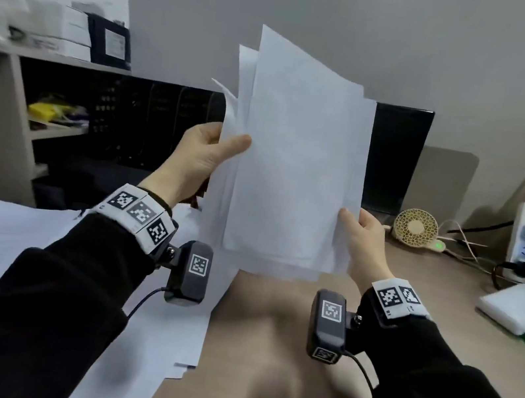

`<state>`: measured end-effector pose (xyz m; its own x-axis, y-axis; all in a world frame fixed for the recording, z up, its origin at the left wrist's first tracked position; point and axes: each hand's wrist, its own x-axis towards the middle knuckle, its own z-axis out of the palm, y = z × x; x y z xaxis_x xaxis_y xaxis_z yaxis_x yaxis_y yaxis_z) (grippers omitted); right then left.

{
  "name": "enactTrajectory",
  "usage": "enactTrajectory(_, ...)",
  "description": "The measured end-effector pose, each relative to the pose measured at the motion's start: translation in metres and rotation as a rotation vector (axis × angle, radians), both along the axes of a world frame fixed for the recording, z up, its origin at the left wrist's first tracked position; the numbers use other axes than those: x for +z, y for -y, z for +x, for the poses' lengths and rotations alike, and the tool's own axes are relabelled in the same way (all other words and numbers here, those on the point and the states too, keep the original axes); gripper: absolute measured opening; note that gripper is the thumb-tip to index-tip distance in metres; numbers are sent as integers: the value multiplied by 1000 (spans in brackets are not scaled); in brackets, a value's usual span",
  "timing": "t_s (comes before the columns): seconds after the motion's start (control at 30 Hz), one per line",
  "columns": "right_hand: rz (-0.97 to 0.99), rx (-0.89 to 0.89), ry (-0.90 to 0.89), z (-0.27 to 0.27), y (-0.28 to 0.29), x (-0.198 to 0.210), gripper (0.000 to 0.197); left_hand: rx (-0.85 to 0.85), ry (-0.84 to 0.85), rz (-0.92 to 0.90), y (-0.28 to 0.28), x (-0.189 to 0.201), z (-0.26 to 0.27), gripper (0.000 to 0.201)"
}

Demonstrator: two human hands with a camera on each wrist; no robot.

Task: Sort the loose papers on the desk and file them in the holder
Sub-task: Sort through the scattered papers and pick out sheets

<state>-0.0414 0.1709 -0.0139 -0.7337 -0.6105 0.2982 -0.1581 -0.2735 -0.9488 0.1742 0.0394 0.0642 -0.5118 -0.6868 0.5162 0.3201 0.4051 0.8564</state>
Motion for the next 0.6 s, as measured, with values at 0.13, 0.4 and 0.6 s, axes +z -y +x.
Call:
enactTrajectory(0.13,50,73,52,22,20,-6,16,-89,45,-73,-8,14,26,25)
enactTrajectory(0.4,126,252,137,63,62,-17,61,-27,60,-81,-5,29,78,20)
enactTrajectory(0.6,210,235,154,99,80,-7,40,201,37,-60,13,23,108,39)
